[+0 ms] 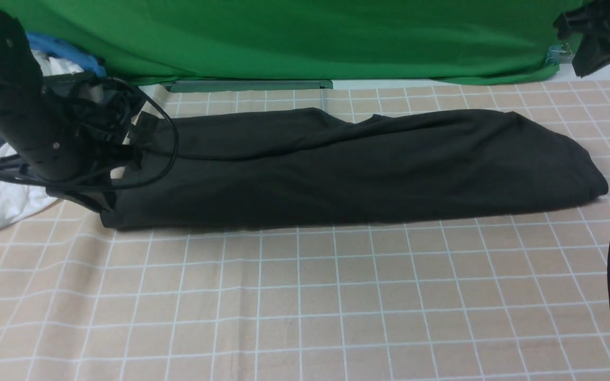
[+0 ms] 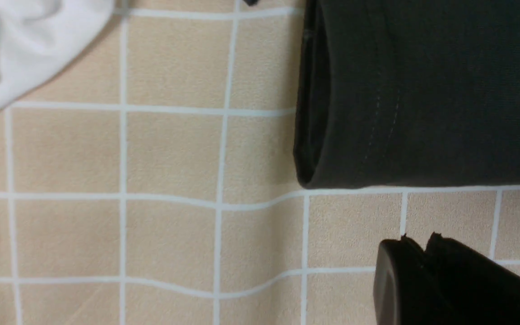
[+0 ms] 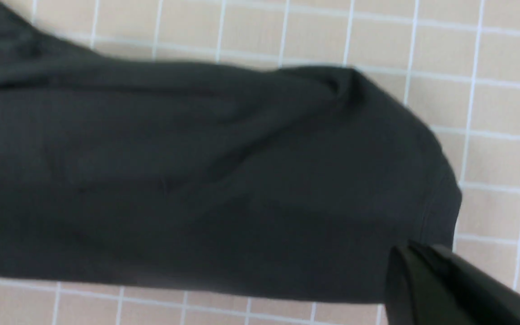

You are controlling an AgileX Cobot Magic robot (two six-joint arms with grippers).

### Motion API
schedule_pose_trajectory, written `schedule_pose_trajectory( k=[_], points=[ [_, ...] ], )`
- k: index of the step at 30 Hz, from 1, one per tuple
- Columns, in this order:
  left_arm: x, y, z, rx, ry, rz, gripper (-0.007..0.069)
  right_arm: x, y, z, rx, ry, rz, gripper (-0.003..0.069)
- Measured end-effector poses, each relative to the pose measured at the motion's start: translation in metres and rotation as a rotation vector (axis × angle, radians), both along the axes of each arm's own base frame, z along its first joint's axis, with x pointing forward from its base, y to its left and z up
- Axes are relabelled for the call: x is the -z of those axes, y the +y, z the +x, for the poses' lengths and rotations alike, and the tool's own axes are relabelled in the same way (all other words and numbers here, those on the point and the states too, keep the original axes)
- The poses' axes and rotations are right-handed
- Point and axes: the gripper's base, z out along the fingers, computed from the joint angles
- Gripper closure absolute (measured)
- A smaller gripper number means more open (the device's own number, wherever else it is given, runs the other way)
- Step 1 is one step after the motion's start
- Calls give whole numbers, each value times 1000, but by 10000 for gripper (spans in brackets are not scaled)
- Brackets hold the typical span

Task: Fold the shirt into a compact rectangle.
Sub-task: 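Pull the folded dark garment lengthwise by its ends to straighten it flat on the table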

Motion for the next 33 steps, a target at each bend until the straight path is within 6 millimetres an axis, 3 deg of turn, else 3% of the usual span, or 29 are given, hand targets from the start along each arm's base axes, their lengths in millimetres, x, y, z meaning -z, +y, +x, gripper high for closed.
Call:
schedule_pose_trajectory(
  k=[3,4,9,11,15,17,18,19,20,22,23,26,33],
  points=[
    [15,0,6,-8,-54,0,349,9,0,-1,-7,33,-4,624],
    [16,0,7,-10,-63,1,323,9,0,-2,-7,34,-4,624],
    [33,0,16,-33,-71,-5,17,9,0,-2,-11,33,-6,624],
    [46,-1,20,-44,-49,-17,-36,9,0,-2,-12,33,-7,624],
    [60,-2,24,-65,-32,-40,-61,9,0,-2,-12,33,-7,624],
    [62,-3,25,-63,-34,-46,-23,9,0,-2,-12,33,-9,624],
    [62,-3,25,-61,-35,-49,13,9,-1,-2,-13,33,-13,624],
    [61,-4,25,-59,-36,-56,104,9,-1,-2,-12,33,-18,624],
    [61,-4,25,-58,-37,-56,118,9,-1,-2,-12,33,-20,624],
    [61,-5,25,-51,-38,-63,316,9,-3,-2,-5,34,-29,624],
    [58,-5,24,-45,-41,-60,463,9,-4,-2,-1,34,-31,624],
    [52,-3,23,-18,-41,-30,544,10,-13,-2,38,37,-23,624],
    [22,5,14,21,-89,38,550,38,-54,-11,182,138,12,612]
  ],
)
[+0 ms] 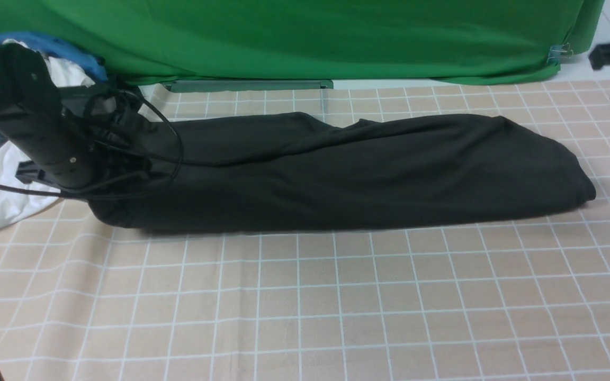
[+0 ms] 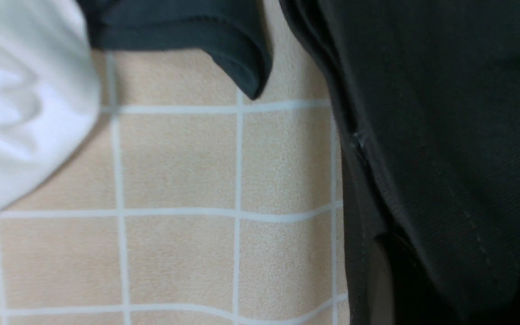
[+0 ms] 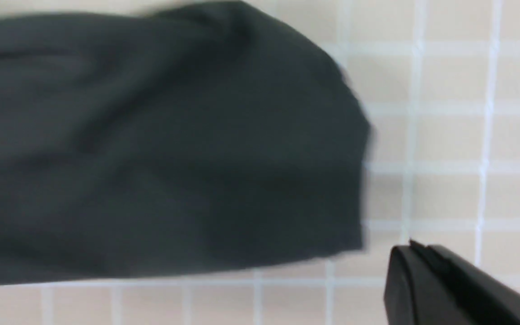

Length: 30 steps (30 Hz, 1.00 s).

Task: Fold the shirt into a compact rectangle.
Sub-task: 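Pull the folded dark garment lengthwise by its ends to straighten it flat on the table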

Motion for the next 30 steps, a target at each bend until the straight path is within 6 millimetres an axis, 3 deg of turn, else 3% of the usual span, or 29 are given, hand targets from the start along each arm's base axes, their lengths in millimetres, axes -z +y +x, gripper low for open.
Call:
schedule_pose_trajectory(
  k=[3,8,10,11,13,16,20,23,24,25,26,30],
  points=[
    [-6,1,-1,3,-17,9,550,15,-7,-3,29,49,11,539],
    [-6,1,-1,3,-21,10,550,41,-3,4,16,100,36,274],
    [-6,1,-1,3,-22,10,550,49,-2,7,15,116,46,218],
    [-6,1,-1,3,-22,10,550,63,-1,11,18,145,66,158],
    [-6,1,-1,4,-22,12,550,77,0,15,22,173,99,111],
    [-6,1,-1,4,-22,12,550,96,4,19,30,205,152,98],
    [-6,1,-1,1,-18,4,550,117,7,23,21,246,178,161],
    [-5,1,-1,-7,-13,-3,550,122,10,24,-13,255,173,350],
    [-5,0,-1,-11,-11,-12,550,123,10,24,-21,259,173,469],
    [-6,-1,-2,-15,-11,-19,550,123,11,24,-31,261,175,536],
    [-6,-1,-2,-17,-10,-24,550,122,11,23,-44,258,173,570],
    [-18,-2,-9,-19,-2,-36,550,101,9,18,-56,223,133,582]
  ],
)
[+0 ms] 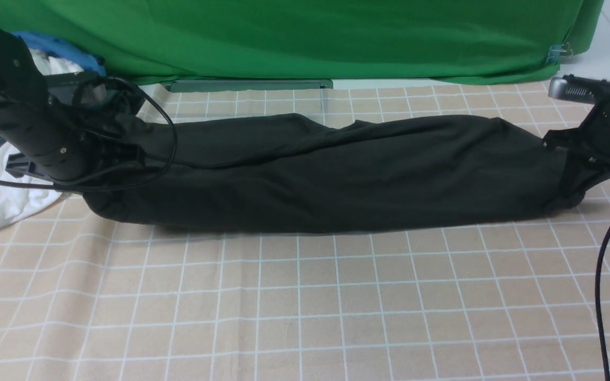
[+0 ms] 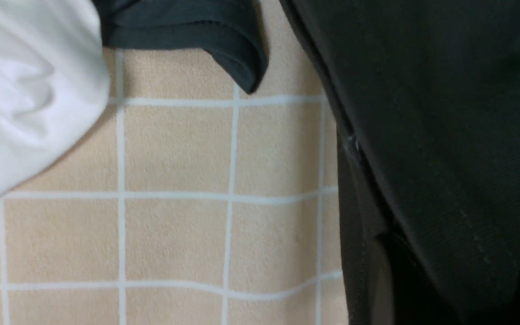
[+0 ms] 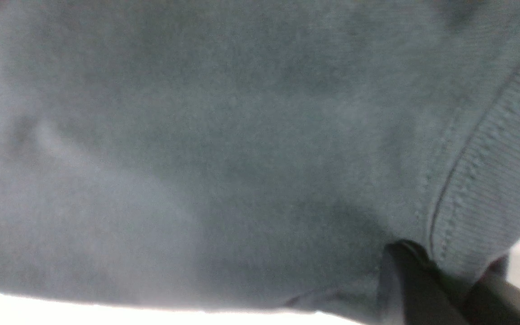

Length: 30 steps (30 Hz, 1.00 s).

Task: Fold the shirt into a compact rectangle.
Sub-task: 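Pull the folded dark garment lengthwise by its ends to straighten it flat on the table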

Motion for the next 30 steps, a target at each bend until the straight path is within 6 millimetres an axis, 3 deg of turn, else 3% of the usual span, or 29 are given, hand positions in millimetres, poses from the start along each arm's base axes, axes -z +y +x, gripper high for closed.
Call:
schedule_pose_trajectory(
  k=[5,8,13,18,21,25,29,30],
  points=[
    [-31,1,-25,-13,-11,5,550,-50,-2,-42,-14,-51,-80,582],
    [-40,0,-48,-16,11,-9,550,-60,-3,-79,1,-19,-87,582],
    [-27,-5,-105,-34,132,-66,550,-47,4,-154,15,101,-85,582],
    [-15,-3,-150,-39,184,-50,550,-25,13,-211,23,119,-88,573],
    [-13,-3,-162,-39,181,-42,550,-18,14,-223,30,87,-96,544],
    [-14,-2,-165,-37,169,-33,544,-16,15,-227,30,67,-104,444],
    [-14,0,-166,-25,174,-12,472,-16,14,-226,30,62,-107,384],
    [-14,1,-166,-16,179,5,424,-16,14,-226,30,61,-107,379]
  ],
)
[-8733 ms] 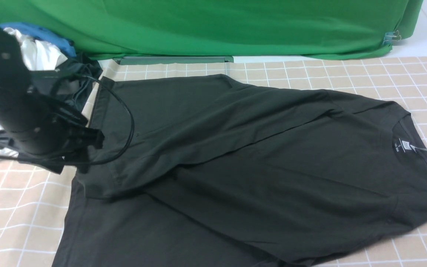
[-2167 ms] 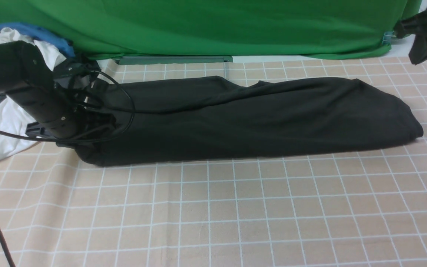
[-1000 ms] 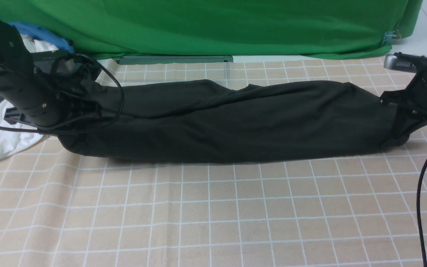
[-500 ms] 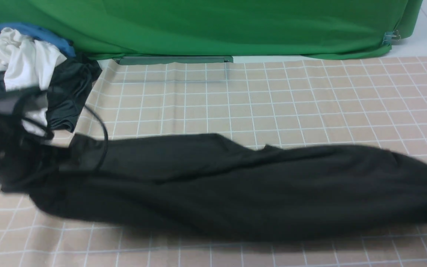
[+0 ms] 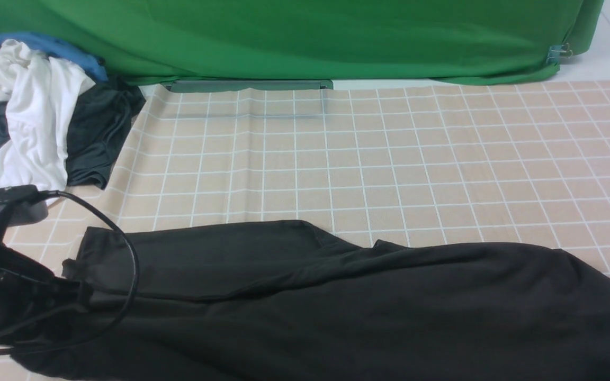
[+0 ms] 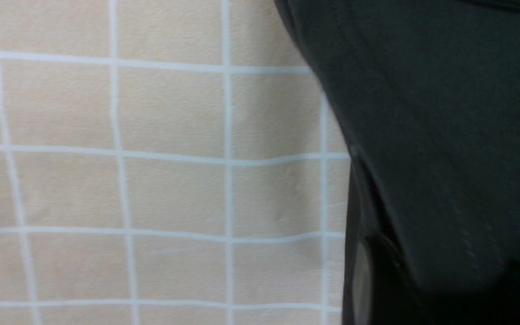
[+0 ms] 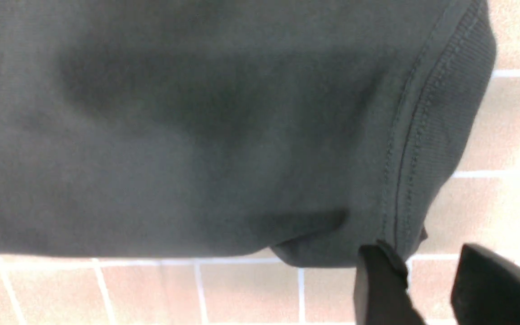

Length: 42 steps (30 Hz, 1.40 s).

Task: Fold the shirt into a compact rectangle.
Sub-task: 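Pull the folded dark garment lengthwise by its ends to straighten it flat on the table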

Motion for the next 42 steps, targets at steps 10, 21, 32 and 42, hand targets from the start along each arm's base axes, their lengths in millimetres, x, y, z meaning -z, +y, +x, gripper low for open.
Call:
schedule_pose_trajectory(
  k=[10,21,32,42],
  points=[
    [-32,-1,22,-9,-158,-15,147,-11,-1,7,4,-29,-5,372],
    [5,-83,46,267,-119,-89,572,-13,-1,13,40,-85,5,371],
    [80,-109,73,302,-15,-40,609,-13,-1,15,42,-114,0,371],
    [84,-114,111,288,-389,-30,606,-13,-1,16,43,-121,-1,371]
  ],
)
